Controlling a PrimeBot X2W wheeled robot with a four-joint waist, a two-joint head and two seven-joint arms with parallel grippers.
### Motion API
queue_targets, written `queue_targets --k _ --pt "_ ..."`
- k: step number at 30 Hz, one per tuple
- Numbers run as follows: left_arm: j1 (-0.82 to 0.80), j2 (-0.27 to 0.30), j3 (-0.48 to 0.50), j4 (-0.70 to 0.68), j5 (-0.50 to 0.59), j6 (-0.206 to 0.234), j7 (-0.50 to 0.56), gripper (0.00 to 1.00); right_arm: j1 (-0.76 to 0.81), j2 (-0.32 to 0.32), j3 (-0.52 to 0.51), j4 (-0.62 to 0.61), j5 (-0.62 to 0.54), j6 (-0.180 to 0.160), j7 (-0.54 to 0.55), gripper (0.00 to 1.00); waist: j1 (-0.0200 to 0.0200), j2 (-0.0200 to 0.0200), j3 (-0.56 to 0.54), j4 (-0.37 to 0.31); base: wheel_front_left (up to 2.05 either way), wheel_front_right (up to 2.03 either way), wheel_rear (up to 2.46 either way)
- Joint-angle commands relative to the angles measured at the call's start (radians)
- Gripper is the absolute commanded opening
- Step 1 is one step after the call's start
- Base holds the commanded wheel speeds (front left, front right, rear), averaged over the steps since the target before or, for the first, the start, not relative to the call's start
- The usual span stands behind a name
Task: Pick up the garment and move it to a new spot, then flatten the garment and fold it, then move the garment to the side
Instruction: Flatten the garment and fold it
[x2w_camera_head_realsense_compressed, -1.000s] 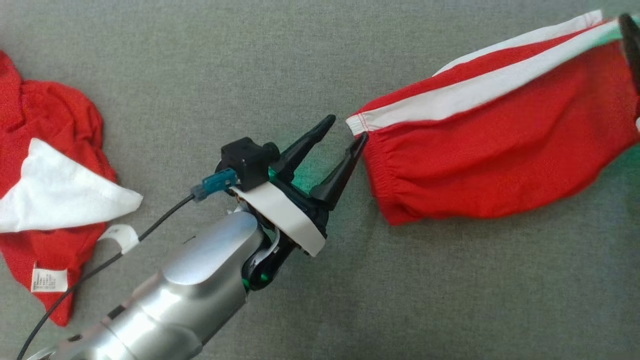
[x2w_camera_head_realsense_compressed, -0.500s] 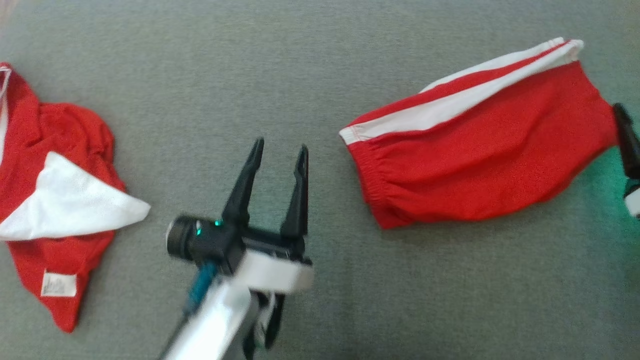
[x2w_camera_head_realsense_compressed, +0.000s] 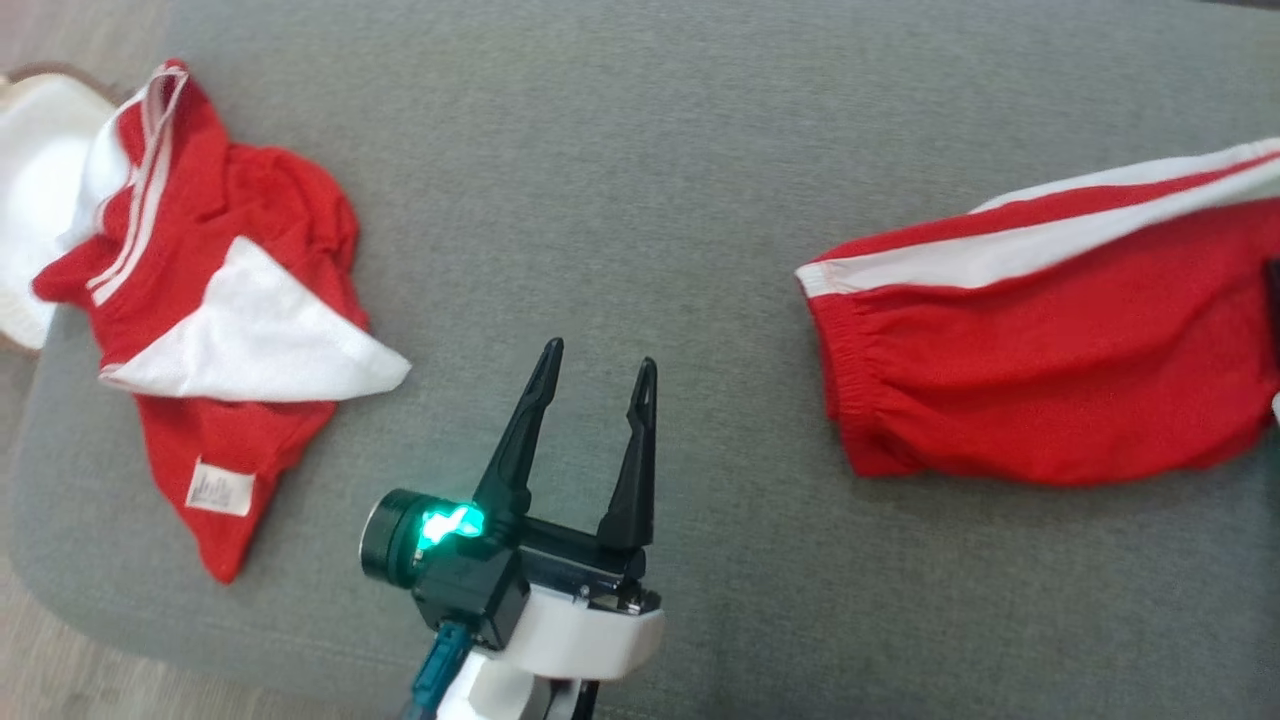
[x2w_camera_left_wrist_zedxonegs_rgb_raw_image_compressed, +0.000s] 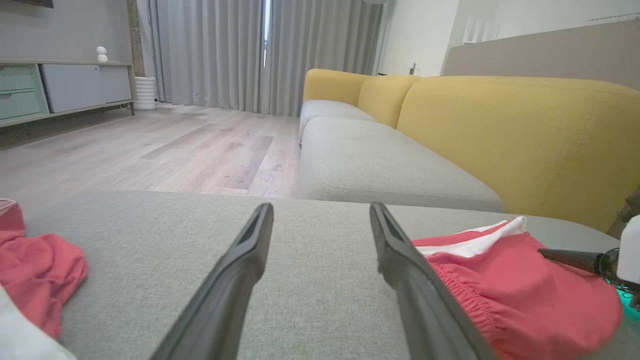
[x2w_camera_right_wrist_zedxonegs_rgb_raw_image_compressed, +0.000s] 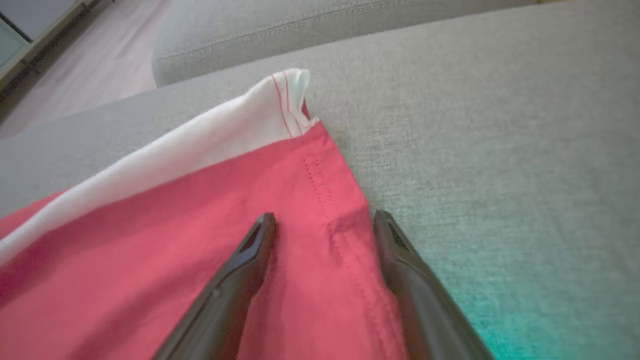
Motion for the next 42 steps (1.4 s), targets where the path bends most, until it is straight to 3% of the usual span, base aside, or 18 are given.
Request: queue_targets --k 1,4,5,6,7,14,20,28,36,42 --pt "-0.003 -0.006 0.038 -0.037 0.009 -0.003 -0.005 1.00 0.012 -0.022 0.012 -0.003 0.009 0.007 0.008 1.00 0.0000 0.0000 0.002 0.012 0.00 0.00 0.00" --pt "-0.001 -0.006 0.044 -0.041 0.003 -0.003 -0.005 1.00 0.018 0.001 0.025 0.015 0.041 0.007 0.067 1.00 0.0000 0.0000 0.000 0.015 0.00 0.00 0.00" --pt "0.000 -0.006 0.045 -0.042 0.001 0.000 -0.005 1.00 0.019 0.006 0.029 0.011 0.049 0.007 0.077 0.73 0.0000 0.0000 -0.001 0.013 0.00 0.00 0.00" --pt "0.001 -0.006 0.047 -0.043 0.000 0.003 -0.005 1.00 0.020 0.010 0.031 0.006 0.057 0.007 0.080 0.21 0.0000 0.0000 -0.004 0.009 0.00 0.00 0.00" --pt "0.005 -0.007 0.050 -0.043 -0.004 0.007 -0.005 1.00 0.020 0.012 0.037 -0.004 0.065 0.007 0.071 0.00 0.0000 0.0000 -0.010 -0.005 0.00 0.00 0.00" --pt "0.007 -0.007 0.058 -0.032 -0.007 -0.003 -0.005 1.00 0.019 -0.007 0.062 -0.002 0.060 0.007 0.009 0.00 0.0000 0.0000 -0.045 -0.089 0.00 0.00 0.00" --pt "0.006 -0.007 0.068 -0.020 -0.002 -0.015 -0.005 1.00 0.027 -0.061 0.070 0.030 0.054 0.007 -0.027 0.00 0.0000 0.0000 -0.068 -0.158 0.00 0.00 0.00" --pt "0.014 -0.007 0.073 -0.005 -0.008 -0.025 -0.005 1.00 0.011 -0.086 0.092 0.044 0.025 0.007 -0.094 0.00 0.0000 0.0000 -0.102 -0.207 0.00 0.00 0.00" --pt "0.037 -0.007 0.080 0.017 -0.012 -0.036 -0.005 1.00 -0.026 -0.061 0.120 -0.070 -0.008 0.007 -0.145 0.00 0.0000 0.0000 -0.157 -0.215 0.00 0.00 0.00" --pt "0.066 -0.007 0.088 0.026 -0.016 -0.047 -0.005 1.00 -0.022 -0.018 0.139 -0.227 -0.046 0.007 -0.154 0.00 0.0000 0.0000 -0.201 -0.205 0.00 0.00 0.00"
